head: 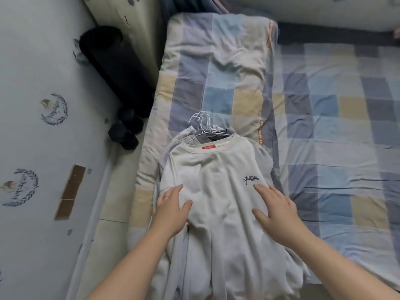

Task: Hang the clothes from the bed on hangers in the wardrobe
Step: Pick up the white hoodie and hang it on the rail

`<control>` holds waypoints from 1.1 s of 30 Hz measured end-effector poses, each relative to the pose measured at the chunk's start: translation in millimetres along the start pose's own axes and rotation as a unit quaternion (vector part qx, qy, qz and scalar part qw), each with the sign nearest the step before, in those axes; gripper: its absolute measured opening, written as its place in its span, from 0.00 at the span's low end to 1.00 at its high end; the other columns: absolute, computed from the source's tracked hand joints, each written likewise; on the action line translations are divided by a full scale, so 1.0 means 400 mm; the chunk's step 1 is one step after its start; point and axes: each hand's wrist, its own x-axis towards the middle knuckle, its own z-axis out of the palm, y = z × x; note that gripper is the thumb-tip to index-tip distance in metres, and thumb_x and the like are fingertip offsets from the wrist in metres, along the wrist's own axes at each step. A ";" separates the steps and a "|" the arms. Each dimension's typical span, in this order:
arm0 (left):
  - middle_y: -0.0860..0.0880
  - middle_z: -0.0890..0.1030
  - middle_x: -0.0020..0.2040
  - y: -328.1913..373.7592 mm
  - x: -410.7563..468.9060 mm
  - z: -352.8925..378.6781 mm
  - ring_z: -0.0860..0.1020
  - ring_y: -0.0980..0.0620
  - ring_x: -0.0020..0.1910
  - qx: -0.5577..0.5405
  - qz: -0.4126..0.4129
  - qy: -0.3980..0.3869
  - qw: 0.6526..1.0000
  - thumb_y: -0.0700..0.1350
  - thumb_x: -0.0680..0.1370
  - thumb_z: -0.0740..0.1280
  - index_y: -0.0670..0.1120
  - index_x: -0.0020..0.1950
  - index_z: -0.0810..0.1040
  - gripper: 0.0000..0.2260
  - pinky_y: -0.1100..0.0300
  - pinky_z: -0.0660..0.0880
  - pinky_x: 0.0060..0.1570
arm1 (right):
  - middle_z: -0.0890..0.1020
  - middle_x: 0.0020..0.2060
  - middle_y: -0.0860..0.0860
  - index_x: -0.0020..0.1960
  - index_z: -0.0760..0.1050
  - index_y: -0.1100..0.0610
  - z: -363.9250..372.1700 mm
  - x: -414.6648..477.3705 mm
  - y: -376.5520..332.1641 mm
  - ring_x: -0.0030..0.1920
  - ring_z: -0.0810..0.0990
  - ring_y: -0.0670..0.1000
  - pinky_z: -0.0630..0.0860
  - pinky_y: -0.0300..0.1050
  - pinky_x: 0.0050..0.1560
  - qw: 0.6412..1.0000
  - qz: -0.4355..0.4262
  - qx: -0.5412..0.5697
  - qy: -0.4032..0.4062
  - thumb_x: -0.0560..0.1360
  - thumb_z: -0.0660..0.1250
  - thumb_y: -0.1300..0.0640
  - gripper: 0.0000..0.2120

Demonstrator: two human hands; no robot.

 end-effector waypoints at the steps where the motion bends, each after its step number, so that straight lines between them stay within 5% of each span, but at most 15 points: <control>1: 0.52 0.62 0.78 -0.020 0.056 0.010 0.56 0.48 0.77 0.002 -0.007 -0.003 1.000 0.54 0.81 0.62 0.54 0.78 0.62 0.26 0.52 0.57 0.75 | 0.57 0.77 0.41 0.78 0.53 0.45 0.025 0.052 -0.001 0.78 0.50 0.48 0.51 0.50 0.75 1.000 0.003 0.005 -0.005 0.79 0.59 0.47 0.30; 10: 0.49 0.57 0.81 -0.104 0.496 0.088 0.53 0.46 0.78 0.092 0.018 0.059 0.994 0.55 0.81 0.61 0.52 0.79 0.60 0.27 0.47 0.55 0.75 | 0.54 0.78 0.46 0.79 0.51 0.48 0.221 0.517 0.009 0.78 0.50 0.51 0.53 0.53 0.74 0.999 -0.004 -0.022 -0.024 0.79 0.59 0.49 0.31; 14: 0.47 0.60 0.79 -0.093 0.616 0.094 0.60 0.40 0.74 0.122 0.017 0.108 0.987 0.55 0.81 0.61 0.49 0.79 0.58 0.28 0.45 0.59 0.72 | 0.53 0.79 0.49 0.79 0.51 0.49 0.251 0.692 0.013 0.78 0.50 0.54 0.53 0.55 0.74 0.999 0.002 -0.032 0.017 0.80 0.57 0.49 0.30; 19: 0.40 0.70 0.69 -0.045 0.715 0.083 0.69 0.37 0.67 0.078 -0.008 0.157 0.985 0.51 0.82 0.59 0.46 0.72 0.68 0.19 0.47 0.66 0.64 | 0.53 0.79 0.49 0.79 0.52 0.50 0.230 0.842 0.024 0.78 0.52 0.54 0.54 0.59 0.73 0.996 0.058 -0.018 0.059 0.78 0.58 0.50 0.31; 23: 0.41 0.79 0.56 -0.003 0.692 0.068 0.76 0.38 0.57 0.024 0.012 0.217 0.976 0.57 0.83 0.58 0.45 0.54 0.76 0.16 0.50 0.67 0.49 | 0.56 0.78 0.51 0.79 0.54 0.51 0.188 0.879 0.037 0.77 0.54 0.54 0.55 0.59 0.74 0.990 0.104 0.046 0.087 0.76 0.61 0.55 0.33; 26: 0.45 0.80 0.43 -0.006 0.635 0.053 0.77 0.39 0.47 -0.001 0.053 0.247 0.967 0.61 0.80 0.62 0.46 0.40 0.70 0.19 0.52 0.63 0.40 | 0.64 0.75 0.52 0.76 0.59 0.50 0.146 0.855 0.048 0.75 0.61 0.55 0.60 0.59 0.71 0.989 0.100 0.044 0.098 0.76 0.61 0.55 0.30; 31: 0.52 0.73 0.30 -0.059 0.545 0.026 0.73 0.45 0.36 -0.044 0.119 0.220 0.967 0.63 0.78 0.58 0.48 0.36 0.65 0.21 0.51 0.64 0.35 | 0.71 0.71 0.52 0.75 0.61 0.47 0.075 0.776 0.090 0.69 0.69 0.58 0.67 0.61 0.66 0.993 0.084 0.042 0.073 0.77 0.61 0.59 0.27; 33: 0.53 0.71 0.29 -0.076 0.513 0.006 0.71 0.53 0.32 -0.065 0.138 0.197 0.969 0.62 0.78 0.57 0.50 0.35 0.63 0.19 0.53 0.61 0.33 | 0.77 0.63 0.54 0.65 0.70 0.46 0.047 0.738 0.119 0.62 0.74 0.60 0.72 0.57 0.60 0.991 0.089 0.061 0.075 0.77 0.59 0.59 0.18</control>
